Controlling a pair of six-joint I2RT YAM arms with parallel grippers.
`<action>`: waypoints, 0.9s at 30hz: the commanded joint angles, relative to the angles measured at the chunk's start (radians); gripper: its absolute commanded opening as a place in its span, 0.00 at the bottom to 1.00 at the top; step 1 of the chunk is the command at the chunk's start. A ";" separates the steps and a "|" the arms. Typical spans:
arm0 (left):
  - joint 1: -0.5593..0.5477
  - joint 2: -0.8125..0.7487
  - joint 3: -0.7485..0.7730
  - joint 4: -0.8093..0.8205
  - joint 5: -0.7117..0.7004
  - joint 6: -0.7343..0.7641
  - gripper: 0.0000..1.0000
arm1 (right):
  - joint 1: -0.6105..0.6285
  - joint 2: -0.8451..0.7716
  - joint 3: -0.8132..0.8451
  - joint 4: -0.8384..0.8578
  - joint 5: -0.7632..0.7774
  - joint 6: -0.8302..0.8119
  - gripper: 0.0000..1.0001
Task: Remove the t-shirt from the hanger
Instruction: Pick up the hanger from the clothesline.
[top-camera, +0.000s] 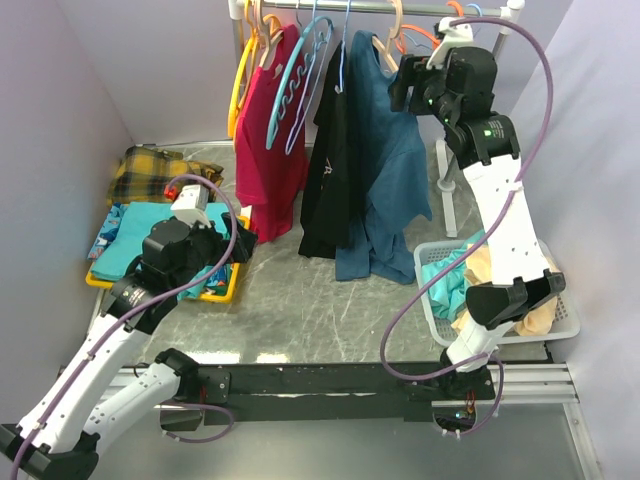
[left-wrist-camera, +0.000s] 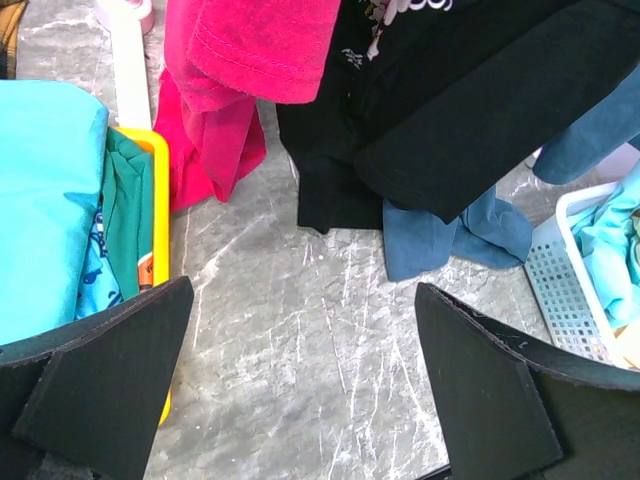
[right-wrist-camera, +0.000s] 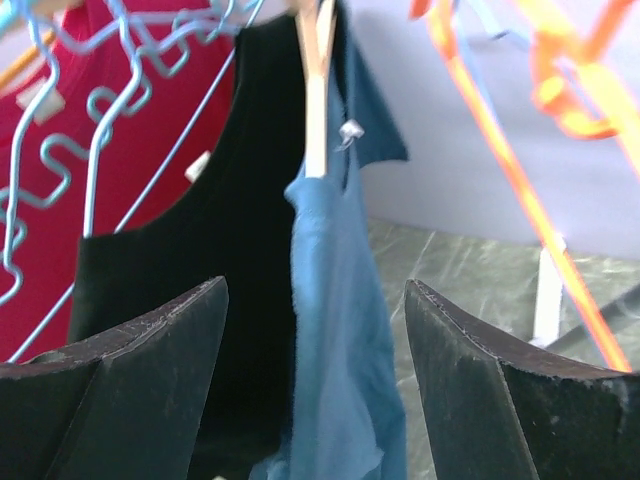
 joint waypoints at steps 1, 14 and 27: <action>-0.003 -0.006 0.038 0.011 0.016 0.021 1.00 | 0.002 -0.015 -0.006 0.029 -0.063 -0.020 0.79; -0.003 -0.043 0.040 -0.011 0.022 0.020 1.00 | 0.011 0.095 0.146 -0.118 -0.023 -0.022 0.50; -0.003 -0.065 0.032 -0.008 0.033 0.006 0.99 | 0.147 -0.033 -0.031 0.088 0.250 -0.055 0.00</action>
